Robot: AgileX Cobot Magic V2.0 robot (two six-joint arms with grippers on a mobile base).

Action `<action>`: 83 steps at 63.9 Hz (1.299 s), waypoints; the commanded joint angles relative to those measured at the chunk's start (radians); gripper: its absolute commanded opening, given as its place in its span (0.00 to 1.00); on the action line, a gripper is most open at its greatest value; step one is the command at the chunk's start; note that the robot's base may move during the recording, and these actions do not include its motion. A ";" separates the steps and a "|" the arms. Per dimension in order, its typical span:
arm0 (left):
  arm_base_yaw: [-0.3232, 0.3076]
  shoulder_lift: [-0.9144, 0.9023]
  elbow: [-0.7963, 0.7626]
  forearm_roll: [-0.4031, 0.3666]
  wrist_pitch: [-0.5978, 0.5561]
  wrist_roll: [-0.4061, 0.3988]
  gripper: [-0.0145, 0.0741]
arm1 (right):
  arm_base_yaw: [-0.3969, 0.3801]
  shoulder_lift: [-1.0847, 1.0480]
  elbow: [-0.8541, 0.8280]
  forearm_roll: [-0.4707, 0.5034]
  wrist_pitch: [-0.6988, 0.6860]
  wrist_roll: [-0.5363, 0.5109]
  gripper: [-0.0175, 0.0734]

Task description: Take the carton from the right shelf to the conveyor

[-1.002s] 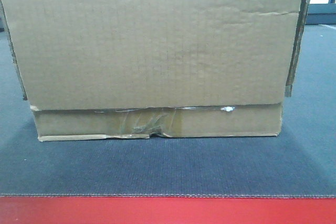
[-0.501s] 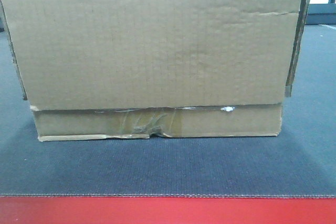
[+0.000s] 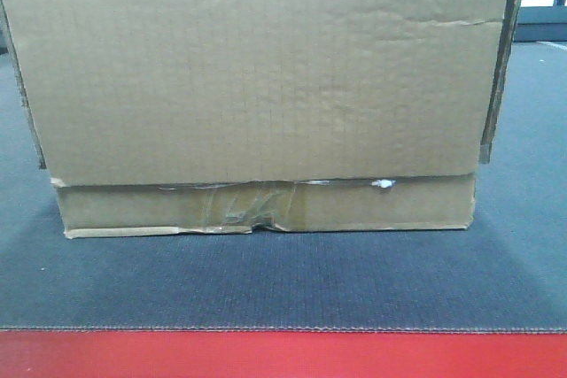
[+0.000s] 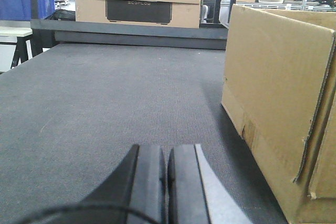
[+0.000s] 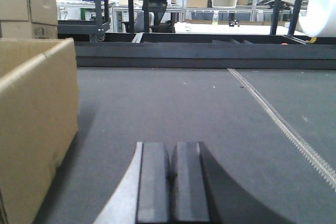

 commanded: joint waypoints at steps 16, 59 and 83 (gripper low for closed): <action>0.000 -0.006 -0.001 -0.003 -0.014 0.008 0.18 | -0.003 -0.046 0.163 0.023 -0.140 -0.014 0.12; 0.000 -0.006 -0.001 -0.003 -0.014 0.008 0.18 | -0.003 -0.046 0.163 0.023 -0.142 -0.014 0.12; 0.000 -0.006 -0.001 -0.003 -0.014 0.008 0.18 | -0.003 -0.046 0.163 0.023 -0.142 -0.014 0.12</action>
